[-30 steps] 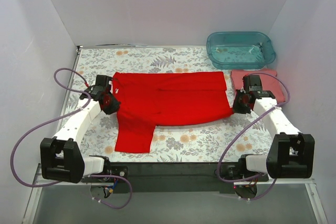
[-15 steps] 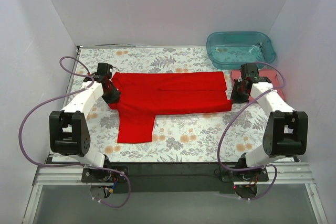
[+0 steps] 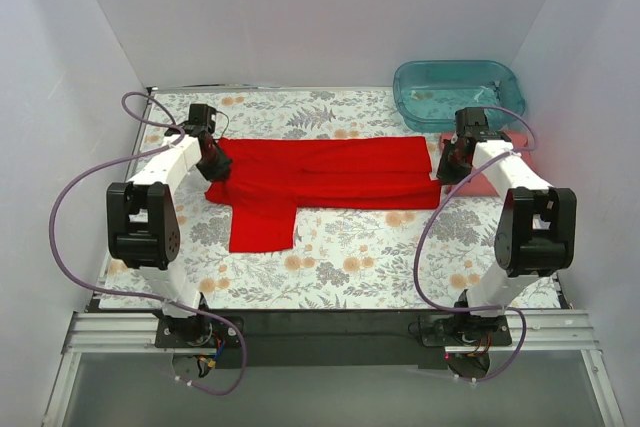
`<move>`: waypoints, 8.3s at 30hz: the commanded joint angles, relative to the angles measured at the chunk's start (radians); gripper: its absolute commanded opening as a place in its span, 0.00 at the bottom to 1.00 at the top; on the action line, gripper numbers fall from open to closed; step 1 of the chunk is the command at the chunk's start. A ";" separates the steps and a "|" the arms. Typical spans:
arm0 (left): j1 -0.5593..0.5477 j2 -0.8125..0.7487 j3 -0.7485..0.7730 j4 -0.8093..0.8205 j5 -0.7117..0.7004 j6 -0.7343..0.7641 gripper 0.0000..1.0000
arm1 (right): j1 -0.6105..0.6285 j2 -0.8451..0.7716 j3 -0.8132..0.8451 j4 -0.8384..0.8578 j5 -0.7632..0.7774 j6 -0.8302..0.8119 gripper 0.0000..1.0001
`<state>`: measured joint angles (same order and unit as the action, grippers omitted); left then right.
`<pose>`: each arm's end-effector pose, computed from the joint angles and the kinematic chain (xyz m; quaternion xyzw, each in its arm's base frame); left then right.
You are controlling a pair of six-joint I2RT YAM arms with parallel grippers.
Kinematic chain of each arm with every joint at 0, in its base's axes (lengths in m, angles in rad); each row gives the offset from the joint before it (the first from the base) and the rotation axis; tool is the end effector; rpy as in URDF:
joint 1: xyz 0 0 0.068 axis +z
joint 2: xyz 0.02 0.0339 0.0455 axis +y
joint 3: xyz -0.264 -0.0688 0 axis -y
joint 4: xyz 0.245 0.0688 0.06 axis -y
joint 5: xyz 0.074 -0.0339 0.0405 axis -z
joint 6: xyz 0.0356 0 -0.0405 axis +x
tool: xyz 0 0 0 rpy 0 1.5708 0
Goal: Fold and stack the t-shirts
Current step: Fold the tshirt
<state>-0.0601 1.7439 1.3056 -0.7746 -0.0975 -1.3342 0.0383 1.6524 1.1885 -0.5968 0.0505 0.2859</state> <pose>0.3507 -0.0176 0.2214 -0.5916 0.7849 -0.0774 0.1671 0.3408 0.0113 0.2250 0.1258 0.9592 0.0166 0.2528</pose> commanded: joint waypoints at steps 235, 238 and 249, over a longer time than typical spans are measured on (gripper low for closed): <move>0.226 -0.762 -0.621 -0.031 0.096 -0.212 0.50 | -0.089 -0.459 -0.607 0.492 -0.300 0.153 0.37; 0.220 -0.745 -0.664 -0.020 0.096 -0.214 0.46 | 0.010 -0.418 -0.570 0.535 -0.397 0.154 0.37; 0.215 -0.732 -0.691 -0.034 0.110 -0.261 0.44 | 0.206 -0.138 -0.452 0.574 -0.498 0.144 0.36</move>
<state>0.1604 1.0252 0.5949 -0.7856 0.0303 -1.5829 0.2291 1.4906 0.6960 -0.0509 -0.4107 0.4404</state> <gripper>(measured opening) 0.443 0.368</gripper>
